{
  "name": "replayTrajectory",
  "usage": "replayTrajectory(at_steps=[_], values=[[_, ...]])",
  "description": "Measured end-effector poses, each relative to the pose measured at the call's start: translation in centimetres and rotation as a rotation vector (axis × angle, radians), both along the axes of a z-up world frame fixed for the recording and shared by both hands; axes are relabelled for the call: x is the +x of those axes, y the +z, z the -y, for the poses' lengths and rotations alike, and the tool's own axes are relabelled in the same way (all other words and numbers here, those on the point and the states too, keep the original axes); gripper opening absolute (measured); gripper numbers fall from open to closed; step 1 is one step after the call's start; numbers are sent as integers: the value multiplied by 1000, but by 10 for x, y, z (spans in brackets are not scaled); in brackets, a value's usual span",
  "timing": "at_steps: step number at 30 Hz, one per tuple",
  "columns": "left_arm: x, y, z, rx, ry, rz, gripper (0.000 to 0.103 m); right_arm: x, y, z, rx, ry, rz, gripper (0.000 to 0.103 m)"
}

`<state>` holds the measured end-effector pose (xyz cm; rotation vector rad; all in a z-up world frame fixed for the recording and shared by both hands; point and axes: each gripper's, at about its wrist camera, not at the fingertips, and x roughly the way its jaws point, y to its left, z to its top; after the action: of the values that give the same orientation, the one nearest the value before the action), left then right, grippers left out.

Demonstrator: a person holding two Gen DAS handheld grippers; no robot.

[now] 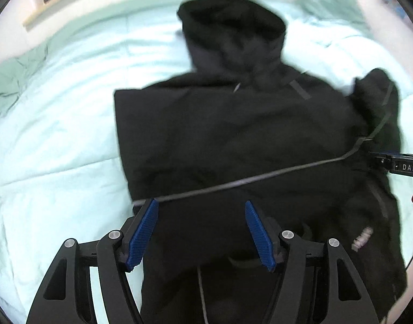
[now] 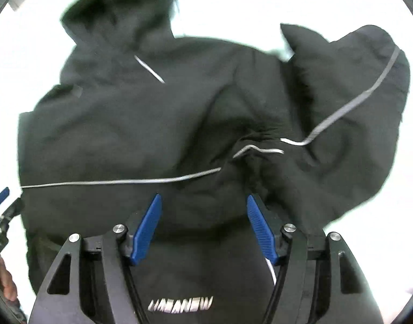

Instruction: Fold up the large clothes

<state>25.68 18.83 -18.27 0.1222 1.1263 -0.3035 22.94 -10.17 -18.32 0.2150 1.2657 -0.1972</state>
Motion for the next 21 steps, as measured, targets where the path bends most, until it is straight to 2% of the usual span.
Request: replayTrajectory(at_steps=[4, 6, 10, 13, 16, 21], values=[[-40, 28, -5, -62, 2, 8, 69, -49, 23, 6, 18, -66, 24, 68], [-55, 34, -5, -71, -2, 21, 69, -71, 29, 17, 37, -83, 42, 68], [-78, 46, 18, -57, 16, 39, 69, -91, 42, 50, -8, -84, 85, 68], [-92, 52, 47, -68, 45, 44, 69, -101, 49, 95, 14, -93, 104, 68], [-107, 62, 76, -103, 91, 48, 69, -107, 61, 140, -5, -86, 123, 68], [-107, 64, 129, -132, 135, 59, 69, -108, 76, 222, -57, -94, 149, 68]])
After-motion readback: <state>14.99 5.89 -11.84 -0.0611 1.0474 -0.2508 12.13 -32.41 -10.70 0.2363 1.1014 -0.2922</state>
